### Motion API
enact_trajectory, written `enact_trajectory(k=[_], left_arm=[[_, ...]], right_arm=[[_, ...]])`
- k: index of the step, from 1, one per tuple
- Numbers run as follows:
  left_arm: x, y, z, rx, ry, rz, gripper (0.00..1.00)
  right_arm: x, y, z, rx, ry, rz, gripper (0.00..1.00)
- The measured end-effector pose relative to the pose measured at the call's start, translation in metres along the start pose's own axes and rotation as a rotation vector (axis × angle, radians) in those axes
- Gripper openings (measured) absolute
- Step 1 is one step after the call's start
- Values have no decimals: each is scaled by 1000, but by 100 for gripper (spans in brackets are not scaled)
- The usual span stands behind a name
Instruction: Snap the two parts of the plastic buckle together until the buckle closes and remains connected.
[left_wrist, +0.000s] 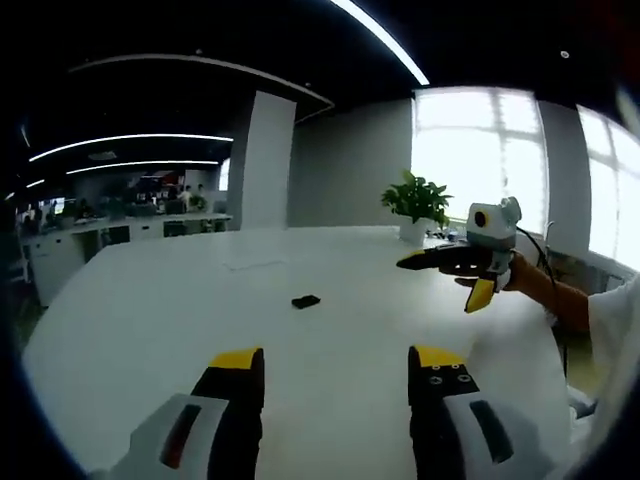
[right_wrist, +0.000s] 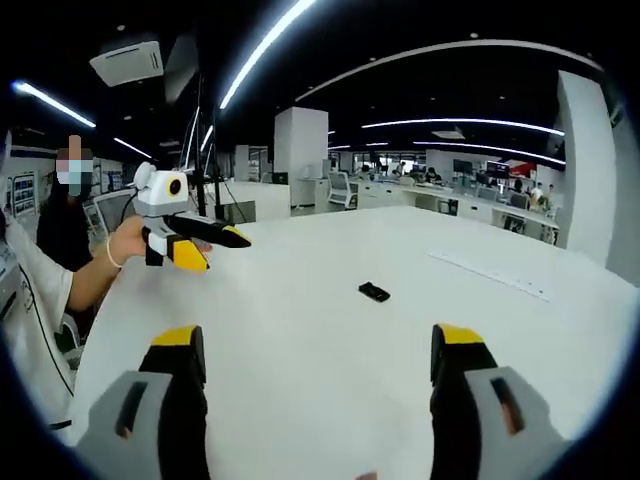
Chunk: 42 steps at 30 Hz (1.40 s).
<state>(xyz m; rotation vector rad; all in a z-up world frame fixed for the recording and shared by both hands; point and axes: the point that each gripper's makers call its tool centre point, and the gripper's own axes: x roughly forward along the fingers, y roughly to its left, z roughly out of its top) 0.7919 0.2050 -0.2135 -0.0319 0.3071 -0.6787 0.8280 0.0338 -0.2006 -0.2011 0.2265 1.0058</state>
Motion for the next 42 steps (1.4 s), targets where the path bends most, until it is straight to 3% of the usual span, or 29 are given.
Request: enact_trajectory(k=[9, 16, 21, 25, 31, 37, 42], left_arm=[[-9, -7, -11, 49, 44, 14, 68], [-29, -6, 2, 82, -5, 78, 74], [-45, -8, 11, 77, -39, 131, 77], [-54, -16, 18, 41, -85, 127, 77], [-72, -21, 28, 40, -130, 163, 77], [-88, -24, 22, 49, -109, 185, 77], [-102, -23, 17, 26, -130, 211, 77]], right_arm=[[-17, -12, -3, 21, -4, -121, 100], [-33, -13, -8, 64, 6, -201, 100], [-46, -4, -4, 73, 8, -232, 100], [-55, 2, 4, 88, -31, -268, 100], [-61, 13, 5, 87, -23, -297, 100], [-80, 27, 8, 91, -36, -327, 100], [-97, 35, 2, 86, -30, -347, 100]])
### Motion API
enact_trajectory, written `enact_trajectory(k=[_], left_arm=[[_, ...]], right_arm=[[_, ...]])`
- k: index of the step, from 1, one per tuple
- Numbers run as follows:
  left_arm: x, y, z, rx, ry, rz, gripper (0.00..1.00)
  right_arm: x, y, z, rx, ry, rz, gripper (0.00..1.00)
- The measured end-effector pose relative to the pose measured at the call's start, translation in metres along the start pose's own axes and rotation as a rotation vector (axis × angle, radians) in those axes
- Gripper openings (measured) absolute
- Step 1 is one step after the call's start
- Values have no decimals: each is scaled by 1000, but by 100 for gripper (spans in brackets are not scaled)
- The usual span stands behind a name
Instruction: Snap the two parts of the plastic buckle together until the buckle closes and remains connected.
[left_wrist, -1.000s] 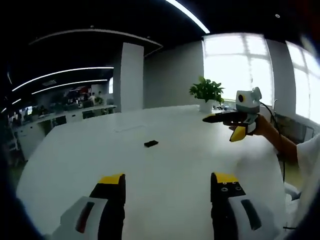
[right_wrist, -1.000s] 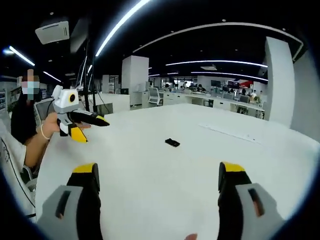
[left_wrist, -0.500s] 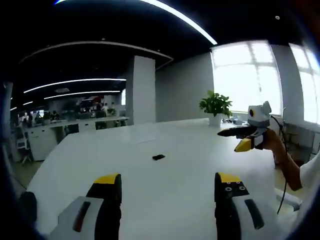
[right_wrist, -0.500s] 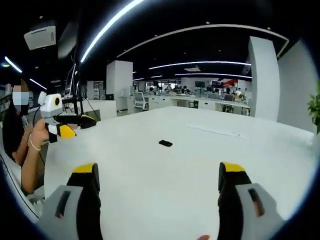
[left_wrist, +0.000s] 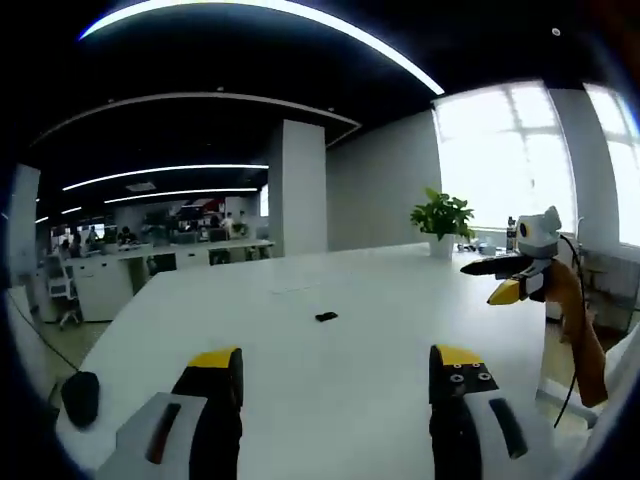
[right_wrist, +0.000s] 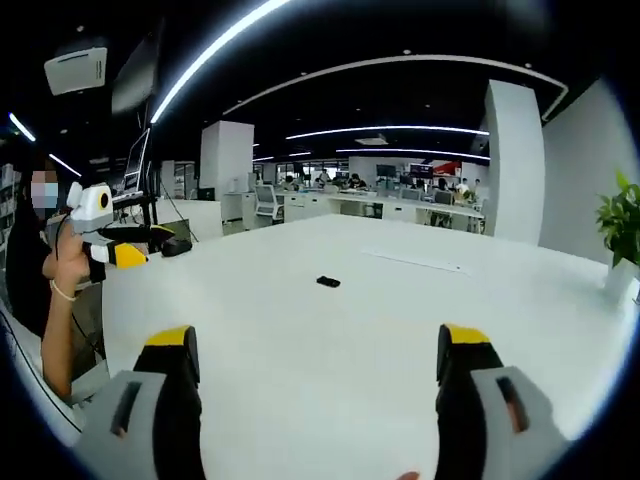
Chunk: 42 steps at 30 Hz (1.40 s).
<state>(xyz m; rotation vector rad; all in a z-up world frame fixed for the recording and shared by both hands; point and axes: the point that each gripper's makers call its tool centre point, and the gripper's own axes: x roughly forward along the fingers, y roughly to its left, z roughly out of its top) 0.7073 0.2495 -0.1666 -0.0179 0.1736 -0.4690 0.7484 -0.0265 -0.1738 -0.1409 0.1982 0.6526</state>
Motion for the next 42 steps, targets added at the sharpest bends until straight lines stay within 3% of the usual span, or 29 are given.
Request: enact_trajectory(k=[14, 29, 35, 42], left_arm=[[-27, 10, -16, -36, 1, 86, 77], [-49, 29, -27, -57, -6, 164, 77], [-48, 29, -35, -56, -13, 171, 77], [-58, 37, -36, -59, -27, 214, 77]], right_arm=[[-45, -6, -11, 45, -17, -109, 100], [-62, -27, -27, 97, -59, -209, 100], [-60, -30, -36, 72, -17, -258, 100], [-56, -20, -40, 83, -20, -242, 100]])
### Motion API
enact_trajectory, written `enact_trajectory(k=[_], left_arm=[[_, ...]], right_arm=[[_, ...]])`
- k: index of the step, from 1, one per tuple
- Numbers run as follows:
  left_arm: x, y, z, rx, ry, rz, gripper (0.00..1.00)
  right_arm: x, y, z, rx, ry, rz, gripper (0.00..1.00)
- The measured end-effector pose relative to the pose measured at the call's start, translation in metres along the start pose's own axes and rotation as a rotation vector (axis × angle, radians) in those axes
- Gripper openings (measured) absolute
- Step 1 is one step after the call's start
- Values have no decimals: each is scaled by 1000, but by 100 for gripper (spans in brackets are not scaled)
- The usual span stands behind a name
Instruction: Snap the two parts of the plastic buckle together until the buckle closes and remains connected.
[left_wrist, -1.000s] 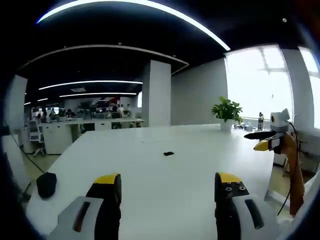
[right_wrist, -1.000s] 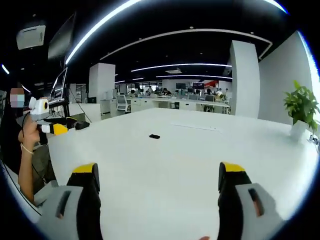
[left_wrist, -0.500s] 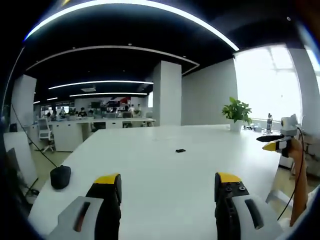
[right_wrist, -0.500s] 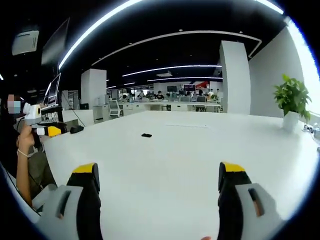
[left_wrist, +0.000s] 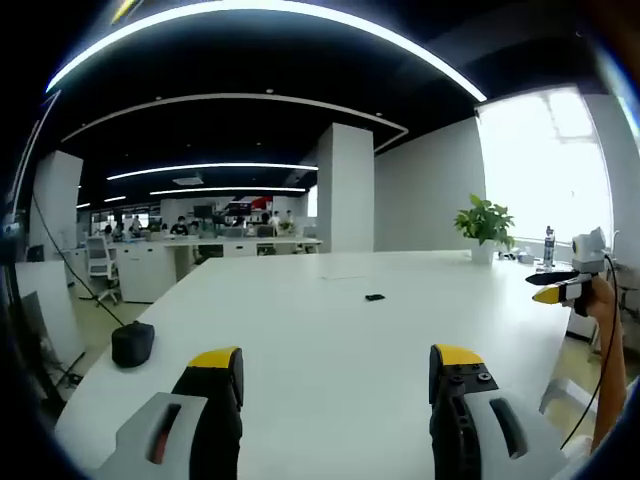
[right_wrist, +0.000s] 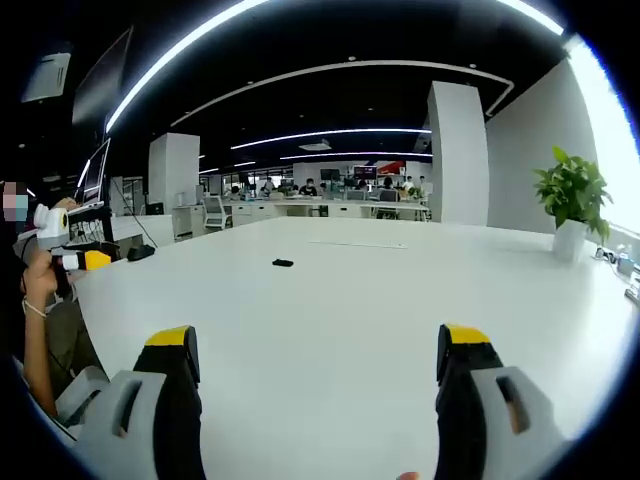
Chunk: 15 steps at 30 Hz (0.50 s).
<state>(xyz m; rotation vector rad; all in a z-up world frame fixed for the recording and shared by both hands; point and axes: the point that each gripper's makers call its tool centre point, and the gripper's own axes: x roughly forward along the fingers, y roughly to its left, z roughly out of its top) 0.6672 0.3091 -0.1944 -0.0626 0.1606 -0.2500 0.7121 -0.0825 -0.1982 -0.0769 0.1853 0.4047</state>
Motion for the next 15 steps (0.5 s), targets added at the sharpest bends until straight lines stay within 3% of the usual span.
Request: enact_trajectory(k=[4, 15], left_arm=[[-3, 1, 1, 5, -12, 10, 77], [0, -5, 2, 19, -21, 4, 77]], right_arm=[[-3, -5, -5, -11, 20, -36, 99], [-12, -17, -5, 23, -13, -67, 99]])
